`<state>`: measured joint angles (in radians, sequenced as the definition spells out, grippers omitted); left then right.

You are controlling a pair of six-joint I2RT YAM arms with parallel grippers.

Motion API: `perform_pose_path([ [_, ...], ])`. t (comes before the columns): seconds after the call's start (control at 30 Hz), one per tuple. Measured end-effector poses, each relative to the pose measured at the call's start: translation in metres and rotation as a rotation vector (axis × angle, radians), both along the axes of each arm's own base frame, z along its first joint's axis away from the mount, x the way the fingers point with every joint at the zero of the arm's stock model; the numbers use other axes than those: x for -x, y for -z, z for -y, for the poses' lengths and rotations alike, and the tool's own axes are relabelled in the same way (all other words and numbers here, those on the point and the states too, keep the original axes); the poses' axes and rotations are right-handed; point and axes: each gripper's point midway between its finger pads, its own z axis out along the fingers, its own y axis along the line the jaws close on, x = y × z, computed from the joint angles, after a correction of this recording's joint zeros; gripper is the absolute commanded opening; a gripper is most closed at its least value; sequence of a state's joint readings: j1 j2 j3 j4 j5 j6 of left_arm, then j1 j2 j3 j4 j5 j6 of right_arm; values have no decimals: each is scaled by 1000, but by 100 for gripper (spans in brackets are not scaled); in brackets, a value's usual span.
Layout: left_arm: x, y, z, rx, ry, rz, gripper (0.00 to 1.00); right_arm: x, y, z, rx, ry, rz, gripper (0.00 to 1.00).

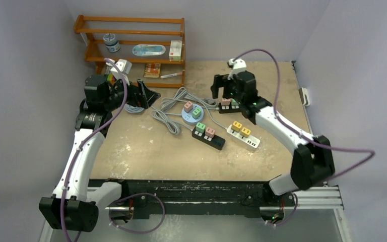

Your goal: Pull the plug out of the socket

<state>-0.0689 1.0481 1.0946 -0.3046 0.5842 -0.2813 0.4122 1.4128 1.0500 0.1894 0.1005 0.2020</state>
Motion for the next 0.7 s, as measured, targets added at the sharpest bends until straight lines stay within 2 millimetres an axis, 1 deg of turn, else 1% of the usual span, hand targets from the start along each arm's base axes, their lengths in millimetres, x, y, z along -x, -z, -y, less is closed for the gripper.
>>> perform_pose_path([
  [0.03,1,2,2,-7,17,-4,100,-4,7,-13,22,-40,-29,95],
  [0.1,-3,11,3,-9,19,-32,100,-13,22,-37,66,-103,-76,96],
  [0.17,-7,18,3,-12,18,-57,100,-16,36,-56,114,-157,-112,96],
  [0.23,-9,24,2,-14,13,-74,100,-14,49,-73,150,-221,-146,96],
  [0.33,-5,23,-3,-22,-22,-58,100,1,68,-99,185,-349,-192,95],
  [0.43,5,17,-9,-25,-67,-11,100,18,85,-118,209,-453,-234,92],
  [0.5,8,13,-11,-28,-81,8,100,25,92,-127,222,-499,-253,89],
  [0.57,7,12,-10,-32,-89,15,100,26,97,-135,234,-530,-264,88],
  [0.7,-1,23,-12,-45,-112,-19,100,16,101,-148,248,-556,-269,88],
])
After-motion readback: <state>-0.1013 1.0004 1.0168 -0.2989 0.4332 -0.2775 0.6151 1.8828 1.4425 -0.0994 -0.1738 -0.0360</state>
